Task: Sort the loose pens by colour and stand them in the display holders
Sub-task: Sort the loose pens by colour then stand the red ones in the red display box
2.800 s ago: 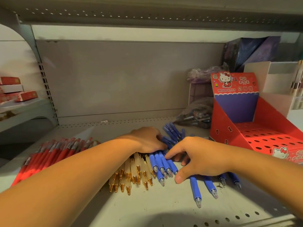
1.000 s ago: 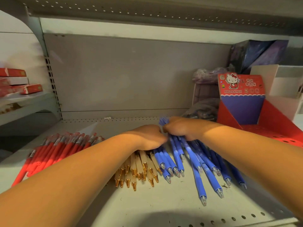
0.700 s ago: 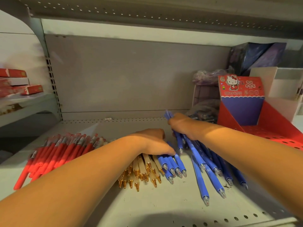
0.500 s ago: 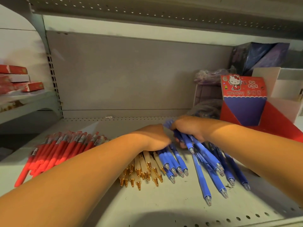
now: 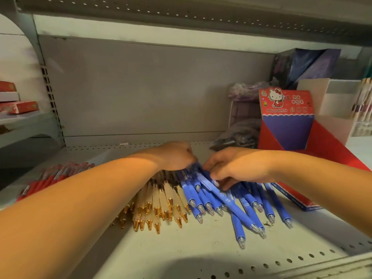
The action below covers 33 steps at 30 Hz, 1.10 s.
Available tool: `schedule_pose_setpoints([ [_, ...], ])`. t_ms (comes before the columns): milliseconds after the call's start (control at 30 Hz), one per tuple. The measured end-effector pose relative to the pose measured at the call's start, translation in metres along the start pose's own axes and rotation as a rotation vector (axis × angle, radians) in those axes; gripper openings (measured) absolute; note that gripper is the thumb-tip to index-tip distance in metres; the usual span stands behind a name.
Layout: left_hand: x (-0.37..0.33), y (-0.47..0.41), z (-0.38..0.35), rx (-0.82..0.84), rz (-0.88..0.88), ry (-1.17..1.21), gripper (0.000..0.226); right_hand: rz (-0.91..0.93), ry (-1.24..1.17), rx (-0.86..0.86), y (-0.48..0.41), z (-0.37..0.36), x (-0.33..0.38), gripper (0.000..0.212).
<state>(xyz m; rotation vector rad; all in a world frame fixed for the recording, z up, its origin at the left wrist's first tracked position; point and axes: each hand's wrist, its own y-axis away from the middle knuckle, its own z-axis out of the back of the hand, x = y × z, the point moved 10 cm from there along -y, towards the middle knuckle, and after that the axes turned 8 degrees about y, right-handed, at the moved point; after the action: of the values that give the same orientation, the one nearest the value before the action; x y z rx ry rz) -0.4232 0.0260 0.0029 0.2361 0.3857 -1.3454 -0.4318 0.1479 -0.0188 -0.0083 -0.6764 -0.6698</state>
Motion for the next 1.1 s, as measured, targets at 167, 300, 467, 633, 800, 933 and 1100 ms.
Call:
schedule_pose_setpoints([
  [167, -0.003, -0.014, -0.03, 0.217, -0.038, -0.115, 0.063, 0.104, 0.199, -0.084, 0.017, 0.005, -0.003, 0.025],
  [300, -0.012, -0.024, -0.049, 0.271, -0.073, -0.105, 0.051, 0.187, 0.296, -0.006, 0.033, -0.002, 0.002, 0.021],
  [467, -0.009, -0.033, -0.051, 0.221, -0.047, -0.105, 0.052, 0.152, 0.441, 0.166, 0.053, -0.011, -0.014, 0.089],
  [633, -0.011, -0.034, -0.045, 0.104, -0.084, -0.139, 0.057, 0.302, 0.511, 0.094, 0.058, -0.012, -0.002, 0.101],
  [800, -0.011, -0.032, -0.042, 0.03, -0.077, -0.19, 0.045, 0.364, 0.306, 0.101, 0.055, -0.012, 0.002, 0.089],
  [933, -0.009, -0.032, -0.039, 0.018, -0.067, -0.155, 0.049, 0.378, 0.34, 0.171, 0.062, -0.013, 0.0, 0.089],
  [1100, -0.01, -0.03, -0.038, 0.018, -0.047, -0.099, 0.044, 0.415, 0.377, 0.05, 0.063, -0.008, 0.006, 0.065],
])
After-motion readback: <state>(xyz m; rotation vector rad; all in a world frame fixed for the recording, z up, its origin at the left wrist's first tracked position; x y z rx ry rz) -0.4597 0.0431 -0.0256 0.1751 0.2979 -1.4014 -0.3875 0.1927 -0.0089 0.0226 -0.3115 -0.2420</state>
